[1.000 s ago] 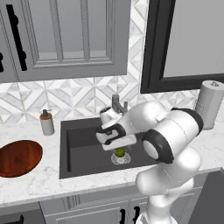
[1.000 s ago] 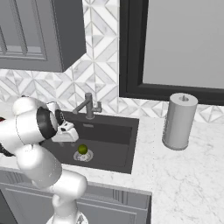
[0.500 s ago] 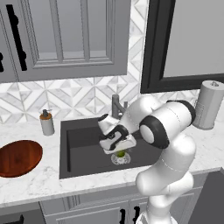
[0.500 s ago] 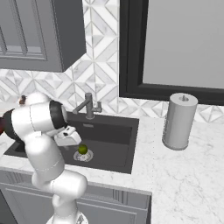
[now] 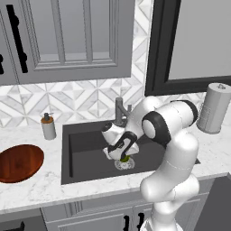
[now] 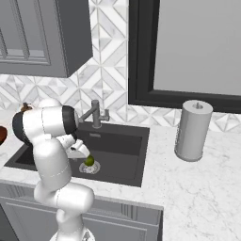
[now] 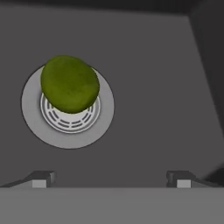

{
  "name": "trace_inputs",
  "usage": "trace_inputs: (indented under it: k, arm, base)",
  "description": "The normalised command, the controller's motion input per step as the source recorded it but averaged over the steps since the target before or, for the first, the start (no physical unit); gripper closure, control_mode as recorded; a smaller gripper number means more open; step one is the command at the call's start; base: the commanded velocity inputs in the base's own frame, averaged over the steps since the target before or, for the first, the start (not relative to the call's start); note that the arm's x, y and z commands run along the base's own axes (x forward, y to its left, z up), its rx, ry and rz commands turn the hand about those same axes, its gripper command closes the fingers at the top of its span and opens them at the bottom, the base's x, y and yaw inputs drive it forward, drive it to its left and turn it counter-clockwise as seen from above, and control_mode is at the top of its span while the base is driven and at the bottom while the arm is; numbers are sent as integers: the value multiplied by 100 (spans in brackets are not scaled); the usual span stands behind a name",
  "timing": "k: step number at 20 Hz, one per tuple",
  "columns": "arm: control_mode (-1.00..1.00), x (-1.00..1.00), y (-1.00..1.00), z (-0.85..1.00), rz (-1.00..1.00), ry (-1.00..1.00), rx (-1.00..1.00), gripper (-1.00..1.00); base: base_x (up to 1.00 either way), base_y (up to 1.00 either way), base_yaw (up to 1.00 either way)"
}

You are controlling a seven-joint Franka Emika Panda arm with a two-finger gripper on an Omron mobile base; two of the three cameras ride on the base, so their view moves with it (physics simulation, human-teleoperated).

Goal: Pick the lime from the sink and place it in the bowl. Then pick the bowl and place it in the microwave. Then close the microwave door and press the start button.

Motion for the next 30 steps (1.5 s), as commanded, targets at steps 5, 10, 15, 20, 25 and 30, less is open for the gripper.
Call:
trace_inputs:
  k: [5,10,15,20,25,30]
  arm:
    - [-100,19,0,-22,5,-11,0,-100]
    - [-100,15,0,-15,3,-6,0,-100]
    - [-100,17,0,-15,3,-3,0,-100]
    - [-100,27,0,-3,2,-4,0,-100]
    - [-100,23,-6,-10,3,-2,0,-100]
    - [-100,27,-6,-23,4,0,0,-100]
  base:
    - [0,0,0]
    - [0,0,0]
    - [0,0,0]
    - [0,0,0]
    - [0,0,0]
    - [0,0,0]
